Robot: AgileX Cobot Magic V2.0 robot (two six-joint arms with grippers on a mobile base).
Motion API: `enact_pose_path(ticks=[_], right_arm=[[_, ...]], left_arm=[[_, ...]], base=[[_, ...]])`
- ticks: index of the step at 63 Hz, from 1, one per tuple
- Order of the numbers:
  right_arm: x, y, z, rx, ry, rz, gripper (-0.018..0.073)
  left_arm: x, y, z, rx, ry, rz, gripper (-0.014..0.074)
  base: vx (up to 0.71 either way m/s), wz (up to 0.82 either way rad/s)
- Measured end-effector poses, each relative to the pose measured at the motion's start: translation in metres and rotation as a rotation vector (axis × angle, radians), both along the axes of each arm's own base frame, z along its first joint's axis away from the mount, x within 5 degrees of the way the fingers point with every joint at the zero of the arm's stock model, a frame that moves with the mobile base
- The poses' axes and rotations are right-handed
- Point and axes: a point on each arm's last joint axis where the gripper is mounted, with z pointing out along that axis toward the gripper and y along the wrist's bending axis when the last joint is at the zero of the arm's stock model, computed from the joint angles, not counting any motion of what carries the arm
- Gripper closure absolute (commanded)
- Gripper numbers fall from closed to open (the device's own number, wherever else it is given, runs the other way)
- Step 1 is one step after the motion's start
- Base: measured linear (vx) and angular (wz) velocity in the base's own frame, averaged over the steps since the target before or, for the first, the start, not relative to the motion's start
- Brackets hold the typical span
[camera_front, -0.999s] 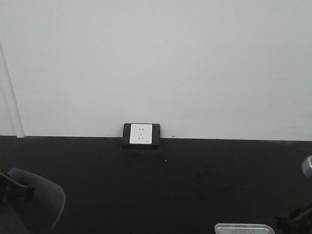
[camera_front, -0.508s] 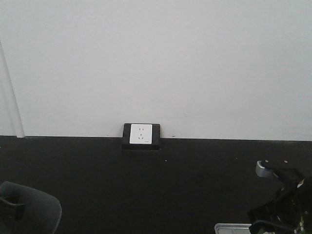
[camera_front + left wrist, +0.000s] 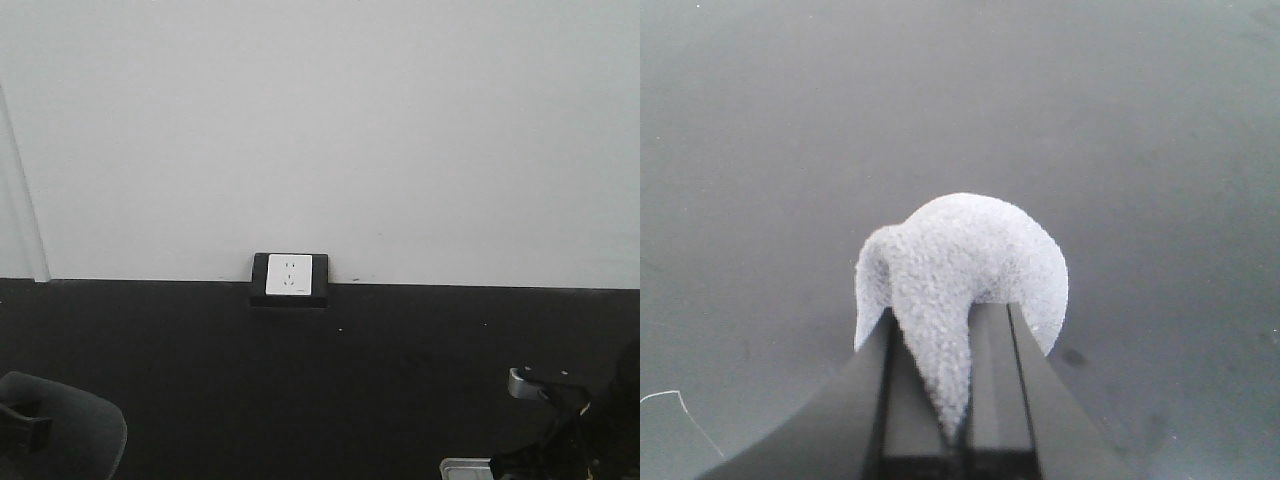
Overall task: Wipe beaker with gray cloth and return to tray
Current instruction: 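Lift the beaker and cloth up toward each other, then rub the gray cloth in the left gripper around the held beaker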
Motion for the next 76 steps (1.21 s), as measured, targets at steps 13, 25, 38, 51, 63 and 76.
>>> enact_pose_path(ticks=[13, 25, 38, 51, 63, 76], right_arm=[[0.000, 0.000, -0.006, 0.004, 0.026, 0.000, 0.0264], [-0.001, 0.001, -0.005, 0.010, 0.044, 0.006, 0.0429], [-0.002, 0.001, -0.005, 0.013, 0.054, 0.009, 0.0550], [0.005, 0.002, 0.006, 0.016, 0.026, 0.016, 0.0571], [0.007, 0.008, 0.056, 0.033, -0.136, 0.028, 0.0571], [-0.022, 0.081, 0.109, 0.122, -0.303, 0.219, 0.0571]], left_arm=[[0.000, 0.000, 0.000, 0.000, 0.000, 0.000, 0.0599], [0.000, 0.000, 0.000, 0.000, 0.000, 0.000, 0.0599], [0.000, 0.000, 0.000, 0.000, -0.001, 0.000, 0.0599], [0.000, 0.000, 0.000, -0.001, -0.007, 0.001, 0.0599], [0.002, -0.005, 0.010, -0.058, -0.031, -0.010, 0.0598], [0.006, -0.035, 0.051, -0.177, -0.152, -0.170, 0.0596]], base=[[0.00, 0.00], [0.00, 0.00], [0.00, 0.00], [0.00, 0.00], [0.00, 0.00], [0.00, 0.00]])
